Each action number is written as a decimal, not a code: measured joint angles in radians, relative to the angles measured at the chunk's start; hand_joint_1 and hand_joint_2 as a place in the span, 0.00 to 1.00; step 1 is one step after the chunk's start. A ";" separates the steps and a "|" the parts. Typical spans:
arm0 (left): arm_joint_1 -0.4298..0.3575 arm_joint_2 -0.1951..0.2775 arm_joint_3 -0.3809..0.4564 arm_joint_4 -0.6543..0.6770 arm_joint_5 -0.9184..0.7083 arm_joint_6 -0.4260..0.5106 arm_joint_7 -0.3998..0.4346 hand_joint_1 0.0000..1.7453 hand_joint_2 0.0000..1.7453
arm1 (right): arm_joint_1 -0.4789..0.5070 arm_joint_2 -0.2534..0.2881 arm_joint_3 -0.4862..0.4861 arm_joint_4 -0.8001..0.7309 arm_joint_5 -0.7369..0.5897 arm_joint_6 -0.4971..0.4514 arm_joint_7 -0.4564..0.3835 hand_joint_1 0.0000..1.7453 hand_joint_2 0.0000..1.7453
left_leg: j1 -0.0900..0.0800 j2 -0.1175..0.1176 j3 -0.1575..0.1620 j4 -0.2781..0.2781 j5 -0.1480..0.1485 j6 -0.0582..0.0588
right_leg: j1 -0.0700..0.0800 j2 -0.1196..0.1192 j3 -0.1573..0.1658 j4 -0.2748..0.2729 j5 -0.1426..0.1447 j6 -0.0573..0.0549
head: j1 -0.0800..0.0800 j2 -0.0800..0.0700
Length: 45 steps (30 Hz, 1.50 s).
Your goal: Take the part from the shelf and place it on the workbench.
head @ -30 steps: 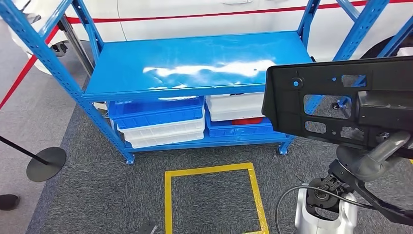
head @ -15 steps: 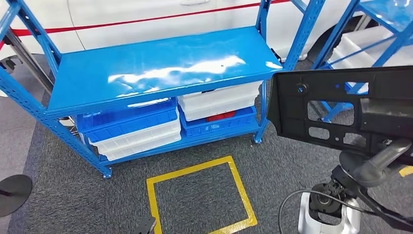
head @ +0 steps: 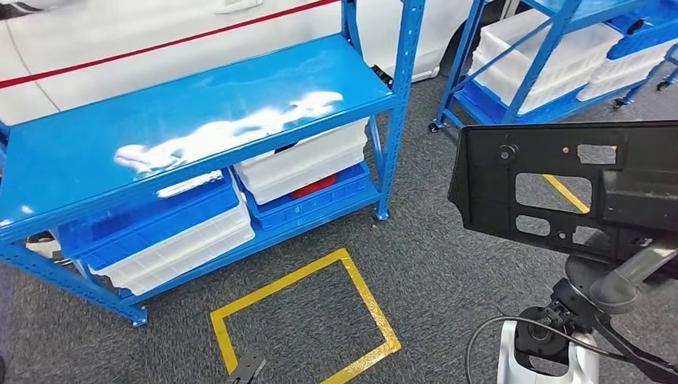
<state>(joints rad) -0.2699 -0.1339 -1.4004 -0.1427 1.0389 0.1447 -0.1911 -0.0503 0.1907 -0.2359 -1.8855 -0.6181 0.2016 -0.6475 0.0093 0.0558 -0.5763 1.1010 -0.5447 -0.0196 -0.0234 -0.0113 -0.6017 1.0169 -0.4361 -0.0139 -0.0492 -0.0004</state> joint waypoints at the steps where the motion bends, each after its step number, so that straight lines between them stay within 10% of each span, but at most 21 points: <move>1: 0.001 0.000 -0.002 0.000 0.000 0.000 0.000 0.00 1.00 | 0.000 0.000 0.000 0.001 0.000 0.000 0.000 1.00 1.00 | 0.001 -0.027 -0.031 0.072 -0.038 -0.001 | 0.000 0.013 -0.002 0.000 0.002 -0.003 | 0.000 0.000; 4: 0.004 0.001 -0.009 0.000 0.001 -0.001 0.000 0.00 1.00 | 0.003 0.000 -0.001 0.003 0.000 0.003 0.002 1.00 1.00 | 0.001 -0.049 -0.099 0.214 -0.078 0.001 | 0.005 0.057 -0.007 0.002 0.005 -0.007 | 0.000 0.000; 8: 0.006 0.007 -0.011 0.000 0.021 0.002 -0.026 0.00 1.00 | 0.002 -0.001 0.010 0.005 0.014 0.001 0.009 1.00 1.00 | 0.001 -0.109 0.004 -0.025 0.057 0.029 | 0.009 0.116 -0.008 0.007 0.008 -0.002 | 0.000 0.000; 12: 0.024 0.014 -0.011 0.000 0.040 0.006 -0.055 0.00 1.00 | -0.006 -0.004 0.057 0.016 0.023 -0.031 0.004 1.00 1.00 | -0.001 -0.120 0.033 -0.097 0.074 0.037 | -0.002 0.159 -0.023 0.004 0.020 0.025 | 0.000 0.000; 16: 0.041 0.016 -0.011 0.000 0.039 0.009 -0.054 0.00 1.00 | -0.021 -0.005 0.073 0.019 0.026 -0.060 -0.001 1.00 1.00 | 0.002 -0.068 0.041 -0.125 0.093 0.050 | 0.007 0.040 -0.083 0.122 -0.053 0.038 | 0.001 0.000; 19: 0.062 0.016 -0.011 0.000 0.043 0.012 -0.050 0.00 1.00 | -0.019 -0.006 0.076 0.019 0.023 -0.061 0.004 1.00 1.00 | -0.001 -0.021 0.038 -0.123 0.090 0.051 | 0.002 0.016 -0.151 0.272 -0.110 0.047 | 0.001 0.000; 24: 0.069 0.017 -0.011 0.000 0.055 0.012 -0.050 0.00 1.00 | -0.019 -0.004 0.077 0.019 0.023 -0.051 0.010 1.00 1.00 | -0.007 0.038 0.040 -0.108 0.074 0.033 | 0.006 -0.046 -0.007 0.021 -0.008 0.037 | 0.001 0.000; 27: 0.073 0.018 -0.010 0.000 0.064 0.013 -0.052 0.00 1.00 | -0.018 -0.001 0.078 0.019 0.025 -0.048 0.013 1.00 1.00 | -0.010 0.063 0.045 -0.106 0.067 0.016 | 0.013 -0.029 0.000 0.002 -0.006 0.016 | 0.001 0.000; 30: 0.077 0.018 -0.010 0.000 0.069 0.014 -0.054 0.00 1.00 | -0.019 0.006 0.079 0.017 0.027 -0.046 0.017 1.00 1.00 | -0.003 0.010 0.028 -0.051 0.021 0.001 | 0.007 0.002 -0.001 -0.005 0.001 -0.001 | 0.001 0.000; 32: 0.086 0.018 -0.010 0.000 0.069 0.015 -0.055 0.00 1.00 | -0.018 0.013 0.082 0.017 0.028 -0.044 0.018 1.00 1.00 | 0.000 -0.037 -0.030 0.082 -0.050 -0.002 | 0.008 0.025 -0.003 -0.005 0.003 -0.009 | 0.000 0.000; 35: 0.098 0.018 -0.010 0.000 0.069 0.016 -0.055 0.00 1.00 | -0.013 0.019 0.084 0.017 0.030 -0.042 0.019 1.00 1.00 | 0.000 -0.049 -0.089 0.199 -0.074 0.001 | 0.012 0.068 -0.005 -0.002 0.005 -0.012 | 0.000 0.000; 38: 0.098 0.018 -0.010 0.000 0.069 0.016 -0.055 0.00 1.00 | -0.012 0.024 0.084 0.016 0.033 -0.040 0.021 1.00 1.00 | 0.000 -0.092 -0.013 0.022 0.034 0.017 | 0.014 0.112 -0.006 0.004 0.005 -0.009 | 0.001 0.000; 41: 0.100 0.019 -0.010 0.000 0.069 0.016 -0.053 0.00 1.00 | -0.010 0.030 0.084 0.016 0.042 -0.032 0.027 1.00 1.00 | 0.000 -0.139 0.032 -0.086 0.064 0.024 | 0.008 0.151 -0.016 0.007 0.010 0.007 | 0.001 0.000; 43: 0.101 0.018 -0.010 0.000 0.069 0.016 -0.051 0.00 1.00 | -0.004 0.032 0.083 0.014 0.046 -0.029 0.029 1.00 1.00 | -0.002 -0.119 0.036 -0.094 0.068 0.030 | 0.003 0.169 -0.023 0.005 0.015 0.021 | 0.001 0.000; 45: 0.100 0.017 -0.010 0.000 0.070 0.017 -0.050 0.00 1.00 | 0.002 0.032 0.082 0.010 0.048 -0.026 0.029 1.00 1.00 | 0.001 -0.093 0.040 -0.108 0.077 0.042 | 0.006 0.125 -0.041 0.038 -0.006 0.029 | 0.001 0.000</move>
<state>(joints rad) -0.1702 -0.1173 -1.4103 -0.1423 1.1087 0.1617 -0.2415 -0.0487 0.2229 -0.1542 -1.8753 -0.5698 0.1758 -0.6189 0.0104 -0.0372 -0.5358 0.9931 -0.4673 0.0224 -0.0174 0.1135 -0.6431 1.0549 -0.4421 0.0156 -0.0481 -0.0004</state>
